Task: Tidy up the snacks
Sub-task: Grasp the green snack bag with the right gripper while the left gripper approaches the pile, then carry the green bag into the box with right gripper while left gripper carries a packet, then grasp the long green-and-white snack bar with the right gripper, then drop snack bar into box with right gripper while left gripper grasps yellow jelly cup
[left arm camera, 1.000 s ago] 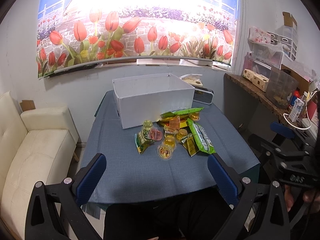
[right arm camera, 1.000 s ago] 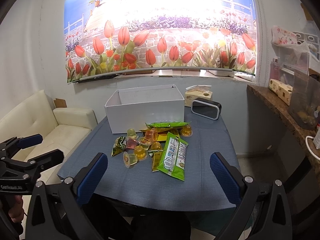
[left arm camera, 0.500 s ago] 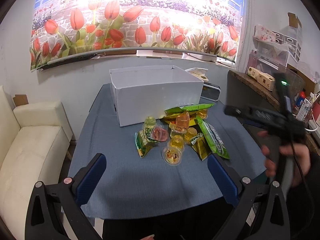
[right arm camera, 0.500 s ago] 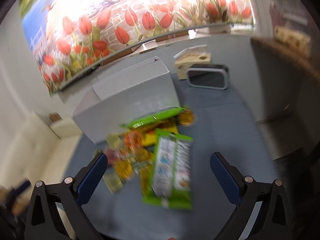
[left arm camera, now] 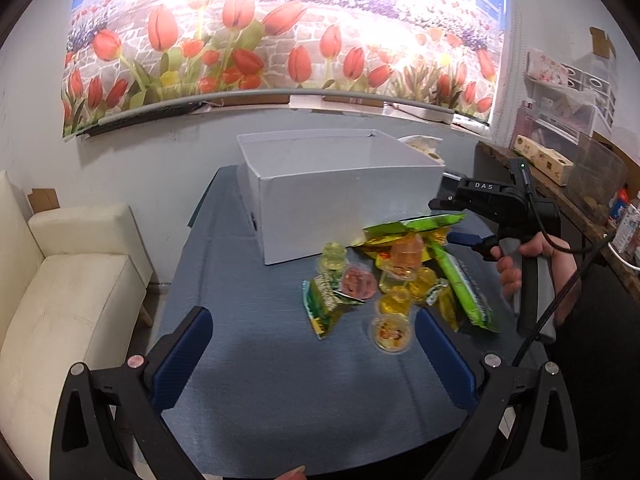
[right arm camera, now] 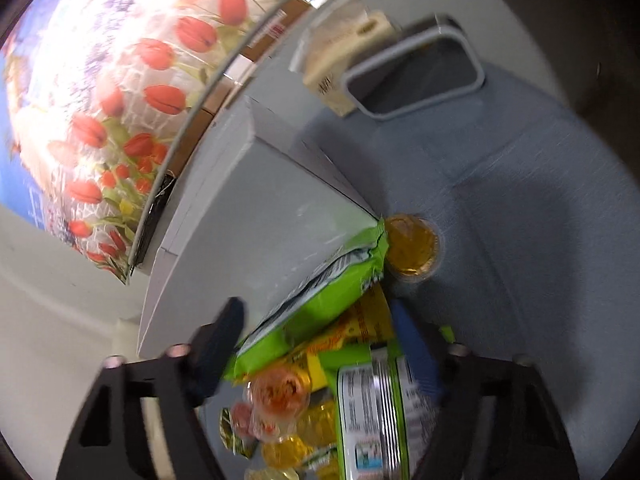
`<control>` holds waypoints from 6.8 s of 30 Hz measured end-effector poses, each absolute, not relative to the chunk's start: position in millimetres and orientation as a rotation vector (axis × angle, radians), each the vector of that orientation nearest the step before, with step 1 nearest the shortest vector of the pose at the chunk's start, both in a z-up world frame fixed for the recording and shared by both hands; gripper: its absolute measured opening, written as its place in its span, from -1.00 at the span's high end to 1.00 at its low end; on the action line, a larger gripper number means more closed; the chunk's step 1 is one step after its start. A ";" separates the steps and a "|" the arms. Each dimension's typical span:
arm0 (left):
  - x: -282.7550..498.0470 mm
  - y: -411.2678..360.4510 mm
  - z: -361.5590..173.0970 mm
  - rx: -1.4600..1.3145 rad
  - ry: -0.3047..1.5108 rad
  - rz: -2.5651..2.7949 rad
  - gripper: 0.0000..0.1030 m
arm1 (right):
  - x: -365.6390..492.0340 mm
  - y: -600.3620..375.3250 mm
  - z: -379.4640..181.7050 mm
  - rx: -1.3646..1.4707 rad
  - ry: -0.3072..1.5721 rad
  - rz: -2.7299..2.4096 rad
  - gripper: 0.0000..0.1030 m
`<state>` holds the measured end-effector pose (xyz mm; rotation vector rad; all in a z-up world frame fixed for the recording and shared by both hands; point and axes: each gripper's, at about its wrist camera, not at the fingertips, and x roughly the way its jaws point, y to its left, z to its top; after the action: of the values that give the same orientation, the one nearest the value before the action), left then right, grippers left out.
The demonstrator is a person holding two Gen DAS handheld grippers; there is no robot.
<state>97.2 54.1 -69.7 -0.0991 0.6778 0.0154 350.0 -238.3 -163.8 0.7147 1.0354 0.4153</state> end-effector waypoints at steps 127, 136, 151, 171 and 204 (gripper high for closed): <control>200.9 26.7 -32.5 -0.049 0.651 -0.069 -1.00 | 268.5 -207.8 -72.8 0.045 0.865 0.330 -1.00; 141.2 17.2 -65.3 -0.078 0.729 -0.070 -1.00 | 231.2 -224.4 -114.8 0.094 0.968 0.335 -1.00; 117.3 13.5 -77.9 -0.072 0.769 -0.088 -1.00 | 255.1 -212.0 -156.6 0.093 1.058 0.344 -0.45; 139.2 -8.0 -103.2 -0.022 0.823 -0.114 -1.00 | 229.5 -227.7 -125.7 0.139 0.954 0.396 -0.24; 167.5 -20.9 -142.7 0.021 0.882 -0.143 0.05 | 186.7 -252.6 -85.8 0.166 0.855 0.425 -0.24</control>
<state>167.5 -20.9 -142.7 0.0211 0.8817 -0.1434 186.7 -252.6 -85.8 0.1659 0.8553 0.4255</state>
